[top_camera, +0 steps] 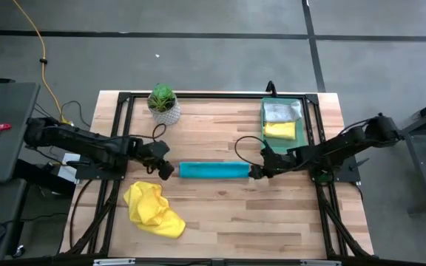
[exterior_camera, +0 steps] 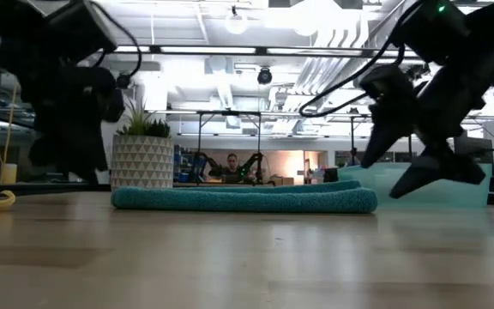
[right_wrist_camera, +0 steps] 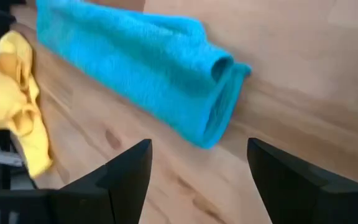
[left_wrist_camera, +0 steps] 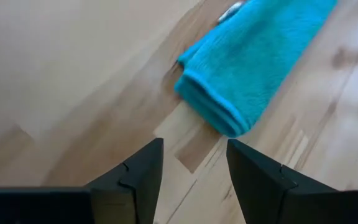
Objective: Fold microfiber towels
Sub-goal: Fold the blue microfiber cloth
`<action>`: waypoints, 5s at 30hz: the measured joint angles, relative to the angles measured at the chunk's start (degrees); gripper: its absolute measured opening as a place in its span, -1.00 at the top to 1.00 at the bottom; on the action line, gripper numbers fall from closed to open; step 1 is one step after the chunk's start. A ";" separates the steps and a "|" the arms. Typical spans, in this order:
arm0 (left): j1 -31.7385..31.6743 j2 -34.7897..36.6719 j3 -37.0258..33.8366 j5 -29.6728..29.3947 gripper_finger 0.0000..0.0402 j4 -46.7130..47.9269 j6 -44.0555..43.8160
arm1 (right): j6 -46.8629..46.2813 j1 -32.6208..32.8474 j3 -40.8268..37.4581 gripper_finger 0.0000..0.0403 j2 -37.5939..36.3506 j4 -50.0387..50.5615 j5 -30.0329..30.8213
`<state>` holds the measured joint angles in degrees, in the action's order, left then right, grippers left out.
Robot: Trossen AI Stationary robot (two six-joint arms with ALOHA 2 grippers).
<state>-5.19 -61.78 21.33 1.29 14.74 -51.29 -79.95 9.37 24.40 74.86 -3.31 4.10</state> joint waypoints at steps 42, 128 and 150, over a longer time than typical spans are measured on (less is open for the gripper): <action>2.72 -23.35 0.44 -7.86 1.00 -28.71 -12.61 | -0.76 -1.95 0.20 0.97 2.37 2.45 4.85; 4.46 -21.53 18.78 -10.63 1.00 -27.56 21.94 | 49.21 -0.76 31.94 -0.16 12.57 23.55 6.61; 4.08 -39.40 18.88 -9.87 1.00 -35.32 23.10 | 48.43 -0.98 30.91 0.96 28.06 13.84 6.91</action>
<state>-1.10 -101.18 40.21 -8.58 -20.58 -28.19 -31.52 8.38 55.31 102.92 10.54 11.01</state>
